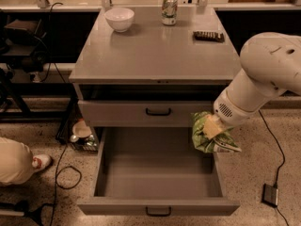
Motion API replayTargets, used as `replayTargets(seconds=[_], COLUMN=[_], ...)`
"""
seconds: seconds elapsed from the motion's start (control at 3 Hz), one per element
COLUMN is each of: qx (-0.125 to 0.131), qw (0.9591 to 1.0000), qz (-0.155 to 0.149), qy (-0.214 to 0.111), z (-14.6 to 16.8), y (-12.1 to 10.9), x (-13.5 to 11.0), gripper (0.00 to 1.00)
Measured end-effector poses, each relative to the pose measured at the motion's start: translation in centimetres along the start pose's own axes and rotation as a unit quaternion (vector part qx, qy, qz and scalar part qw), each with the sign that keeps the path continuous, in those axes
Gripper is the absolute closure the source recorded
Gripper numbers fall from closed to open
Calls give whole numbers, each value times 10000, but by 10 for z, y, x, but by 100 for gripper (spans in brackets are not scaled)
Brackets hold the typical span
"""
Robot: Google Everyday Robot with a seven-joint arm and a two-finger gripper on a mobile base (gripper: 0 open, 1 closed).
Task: Place green jalapeno chip bag into middle drawer
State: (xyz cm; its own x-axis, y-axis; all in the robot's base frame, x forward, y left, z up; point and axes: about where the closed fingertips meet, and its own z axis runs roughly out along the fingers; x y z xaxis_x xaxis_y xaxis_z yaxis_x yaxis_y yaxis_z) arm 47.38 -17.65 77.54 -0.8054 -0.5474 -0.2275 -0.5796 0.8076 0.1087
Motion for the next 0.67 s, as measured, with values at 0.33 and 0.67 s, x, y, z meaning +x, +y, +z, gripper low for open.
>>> replayTargets(seconds=[0.33, 0.67], qx=[-23, -229], qw=[10000, 9994], qz=[0, -73], qy=[27, 252], z=[5, 54], y=[-1, -4], x=[1, 4], gripper=[100, 100])
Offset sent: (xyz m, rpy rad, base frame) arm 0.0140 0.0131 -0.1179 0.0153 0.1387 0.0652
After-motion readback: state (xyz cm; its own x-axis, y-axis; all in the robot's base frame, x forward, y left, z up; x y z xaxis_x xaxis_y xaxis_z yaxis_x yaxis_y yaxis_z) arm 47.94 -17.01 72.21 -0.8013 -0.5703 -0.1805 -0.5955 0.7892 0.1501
